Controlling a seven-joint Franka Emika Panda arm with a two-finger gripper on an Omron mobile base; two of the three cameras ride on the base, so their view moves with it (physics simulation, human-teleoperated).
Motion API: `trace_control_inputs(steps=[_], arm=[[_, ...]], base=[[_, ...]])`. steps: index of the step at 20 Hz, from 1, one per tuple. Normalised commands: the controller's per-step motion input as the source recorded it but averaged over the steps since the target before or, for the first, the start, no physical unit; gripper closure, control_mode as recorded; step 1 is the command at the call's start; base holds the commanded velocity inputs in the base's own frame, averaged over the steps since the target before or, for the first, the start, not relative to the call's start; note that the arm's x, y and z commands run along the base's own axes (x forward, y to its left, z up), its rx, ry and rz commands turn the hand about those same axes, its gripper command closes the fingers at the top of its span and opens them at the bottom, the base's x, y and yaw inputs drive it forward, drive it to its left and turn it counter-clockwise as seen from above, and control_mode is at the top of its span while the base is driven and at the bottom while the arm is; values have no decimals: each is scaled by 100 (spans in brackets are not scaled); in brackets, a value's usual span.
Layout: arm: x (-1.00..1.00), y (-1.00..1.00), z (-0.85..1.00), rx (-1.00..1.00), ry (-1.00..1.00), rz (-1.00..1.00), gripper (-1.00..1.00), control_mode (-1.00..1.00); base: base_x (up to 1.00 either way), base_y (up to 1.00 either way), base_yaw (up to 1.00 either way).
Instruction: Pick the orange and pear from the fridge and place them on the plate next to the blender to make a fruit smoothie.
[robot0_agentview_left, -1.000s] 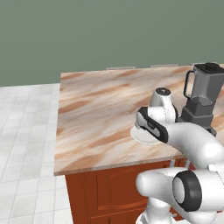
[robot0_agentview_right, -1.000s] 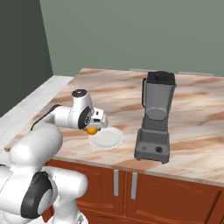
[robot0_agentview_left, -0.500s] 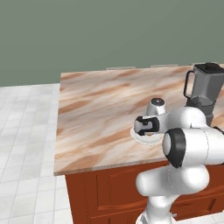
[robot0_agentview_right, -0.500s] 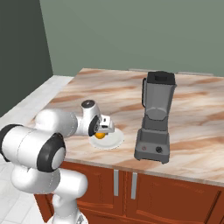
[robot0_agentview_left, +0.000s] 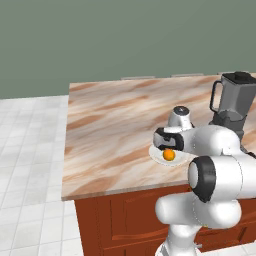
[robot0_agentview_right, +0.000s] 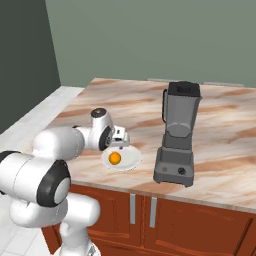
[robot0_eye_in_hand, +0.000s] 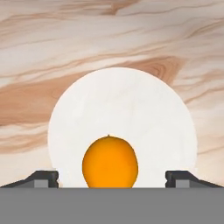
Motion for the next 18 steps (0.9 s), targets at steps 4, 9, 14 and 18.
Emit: trace_control_inputs(steps=[4,9,14,18], arm=[[-56,17,96,0,0,0,-100,-100],[-100,35,82,3,0,0,-100,-100],[-100,20,44,6,0,0,-100,-100],[-93,0,19,1,-8,0,-100,-100]], base=[[0,0,0],[0,0,0],[0,0,0],[0,0,0]])
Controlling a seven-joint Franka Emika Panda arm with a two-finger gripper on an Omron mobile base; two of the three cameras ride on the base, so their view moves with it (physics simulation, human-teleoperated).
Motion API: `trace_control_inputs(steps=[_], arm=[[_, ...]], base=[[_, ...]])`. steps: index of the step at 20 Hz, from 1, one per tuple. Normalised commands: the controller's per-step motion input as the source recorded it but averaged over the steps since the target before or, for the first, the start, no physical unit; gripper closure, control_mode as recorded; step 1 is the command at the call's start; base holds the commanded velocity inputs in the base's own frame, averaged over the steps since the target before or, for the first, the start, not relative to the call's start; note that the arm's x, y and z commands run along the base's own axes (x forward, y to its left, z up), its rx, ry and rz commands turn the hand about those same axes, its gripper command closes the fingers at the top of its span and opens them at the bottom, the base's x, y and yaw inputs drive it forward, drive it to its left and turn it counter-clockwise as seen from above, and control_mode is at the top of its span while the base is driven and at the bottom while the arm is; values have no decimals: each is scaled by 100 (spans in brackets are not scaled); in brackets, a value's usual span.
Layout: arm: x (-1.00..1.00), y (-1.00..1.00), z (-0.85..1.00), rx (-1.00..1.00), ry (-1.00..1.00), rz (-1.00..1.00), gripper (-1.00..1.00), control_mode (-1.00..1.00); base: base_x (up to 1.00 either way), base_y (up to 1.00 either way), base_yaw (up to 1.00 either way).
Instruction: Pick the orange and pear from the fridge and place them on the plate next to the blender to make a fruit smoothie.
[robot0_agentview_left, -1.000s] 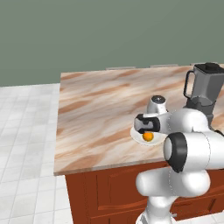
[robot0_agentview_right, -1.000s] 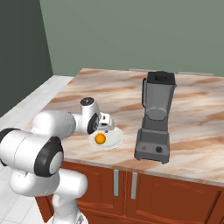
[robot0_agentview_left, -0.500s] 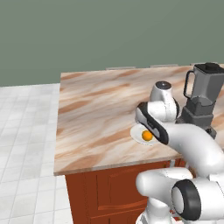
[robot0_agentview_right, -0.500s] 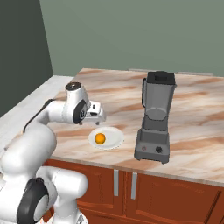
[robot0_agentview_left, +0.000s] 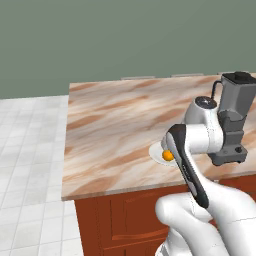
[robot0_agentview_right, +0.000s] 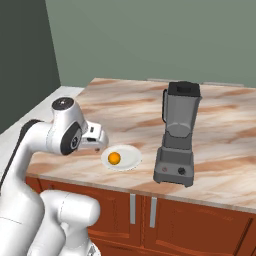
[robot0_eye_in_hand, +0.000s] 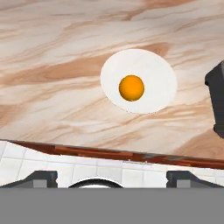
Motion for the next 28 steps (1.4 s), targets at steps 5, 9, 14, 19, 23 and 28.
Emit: trace_control_inputs(steps=[5,9,14,19,23,28], arm=[[-90,0,9,0,-29,0,-100,-100],[0,0,0,0,0,0,-100,100],[0,0,0,0,0,0,-100,100],[0,0,0,0,0,0,-100,100],[0,0,0,0,0,0,-100,100],[0,0,0,0,0,0,-100,100]], base=[[0,0,0],[-69,0,-55],[-21,0,-84],[0,-5,-90],[13,-6,-80],[53,-2,-64]])
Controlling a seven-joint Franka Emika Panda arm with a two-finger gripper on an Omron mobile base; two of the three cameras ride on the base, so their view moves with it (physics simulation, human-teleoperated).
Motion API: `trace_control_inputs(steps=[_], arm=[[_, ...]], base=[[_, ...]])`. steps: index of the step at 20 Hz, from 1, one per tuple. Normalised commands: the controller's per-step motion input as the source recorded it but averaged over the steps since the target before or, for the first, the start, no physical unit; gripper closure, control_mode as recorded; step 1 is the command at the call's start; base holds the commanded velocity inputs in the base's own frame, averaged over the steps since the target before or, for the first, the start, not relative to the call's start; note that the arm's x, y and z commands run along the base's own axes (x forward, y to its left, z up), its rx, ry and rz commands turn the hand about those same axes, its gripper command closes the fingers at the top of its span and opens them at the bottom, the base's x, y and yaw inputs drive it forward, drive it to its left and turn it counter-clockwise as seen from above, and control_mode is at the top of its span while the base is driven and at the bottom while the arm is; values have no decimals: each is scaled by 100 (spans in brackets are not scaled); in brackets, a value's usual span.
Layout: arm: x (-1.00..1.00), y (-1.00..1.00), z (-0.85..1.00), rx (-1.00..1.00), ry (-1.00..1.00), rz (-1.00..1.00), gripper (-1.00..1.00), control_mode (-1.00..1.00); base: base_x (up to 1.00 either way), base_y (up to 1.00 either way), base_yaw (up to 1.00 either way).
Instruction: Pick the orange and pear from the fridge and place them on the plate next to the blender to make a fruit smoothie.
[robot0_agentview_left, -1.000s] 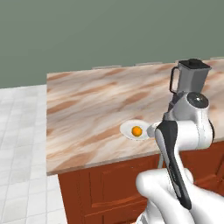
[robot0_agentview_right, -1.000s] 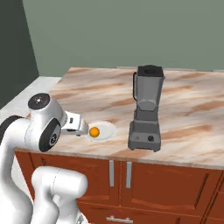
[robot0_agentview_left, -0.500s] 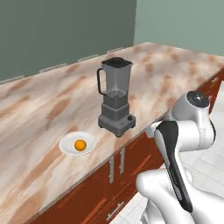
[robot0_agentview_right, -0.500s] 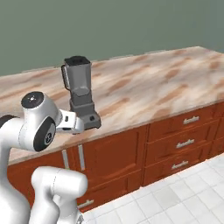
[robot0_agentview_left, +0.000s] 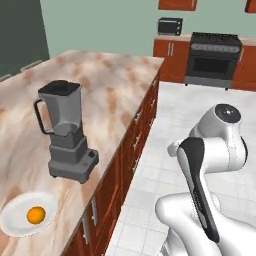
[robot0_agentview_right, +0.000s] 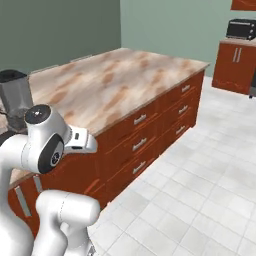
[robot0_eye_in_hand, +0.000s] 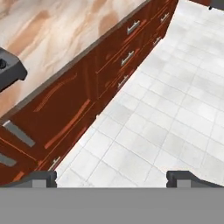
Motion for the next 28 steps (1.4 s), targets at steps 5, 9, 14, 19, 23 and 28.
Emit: trace_control_inputs(steps=[5,9,14,19,23,28], arm=[[0,0,0,0,0,0,-100,100],[0,0,0,0,0,0,-100,100],[0,0,0,0,0,0,-100,100],[0,0,0,0,0,0,-100,100],[0,0,0,0,0,0,-100,100],[0,0,0,0,0,0,-100,100]], base=[[88,-4,-50],[91,-7,-47],[65,-4,-55],[40,0,-69],[33,0,-69],[35,0,-70]])
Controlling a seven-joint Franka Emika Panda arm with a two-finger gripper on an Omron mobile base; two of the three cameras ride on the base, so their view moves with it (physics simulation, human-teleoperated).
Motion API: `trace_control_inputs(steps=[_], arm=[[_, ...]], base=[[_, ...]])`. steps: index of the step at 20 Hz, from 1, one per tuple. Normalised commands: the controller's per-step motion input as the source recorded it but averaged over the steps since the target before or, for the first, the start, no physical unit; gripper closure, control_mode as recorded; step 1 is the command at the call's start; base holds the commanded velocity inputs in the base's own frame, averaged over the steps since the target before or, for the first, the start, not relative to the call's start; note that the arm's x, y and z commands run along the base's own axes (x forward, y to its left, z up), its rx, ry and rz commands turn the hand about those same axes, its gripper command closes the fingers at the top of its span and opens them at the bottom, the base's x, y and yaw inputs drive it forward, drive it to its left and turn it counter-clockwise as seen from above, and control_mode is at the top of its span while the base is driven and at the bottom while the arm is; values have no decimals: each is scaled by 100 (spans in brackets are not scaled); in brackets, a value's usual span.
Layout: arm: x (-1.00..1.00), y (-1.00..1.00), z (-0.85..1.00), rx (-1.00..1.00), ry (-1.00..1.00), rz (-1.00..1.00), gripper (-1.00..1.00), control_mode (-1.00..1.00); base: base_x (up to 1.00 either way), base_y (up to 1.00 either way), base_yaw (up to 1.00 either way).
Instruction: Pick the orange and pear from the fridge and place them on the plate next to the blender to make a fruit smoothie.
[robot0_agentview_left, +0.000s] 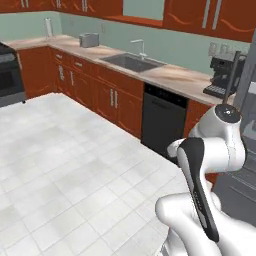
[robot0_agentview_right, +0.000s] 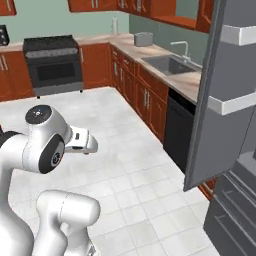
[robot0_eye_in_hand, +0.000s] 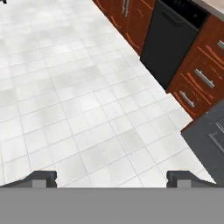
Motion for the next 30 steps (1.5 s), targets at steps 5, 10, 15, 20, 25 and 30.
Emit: trace_control_inputs(steps=[5,10,15,20,25,30], arm=[[0,0,0,0,0,0,-100,100],[0,0,0,0,0,0,-100,100],[0,0,0,0,0,0,-100,100],[0,0,0,0,0,0,-100,100],[0,0,0,0,0,0,-100,100],[0,0,0,0,0,0,-100,100]], base=[[47,-12,-63],[41,-17,-61],[63,-19,-53],[74,-13,-52],[49,-7,-61],[29,0,-37]])
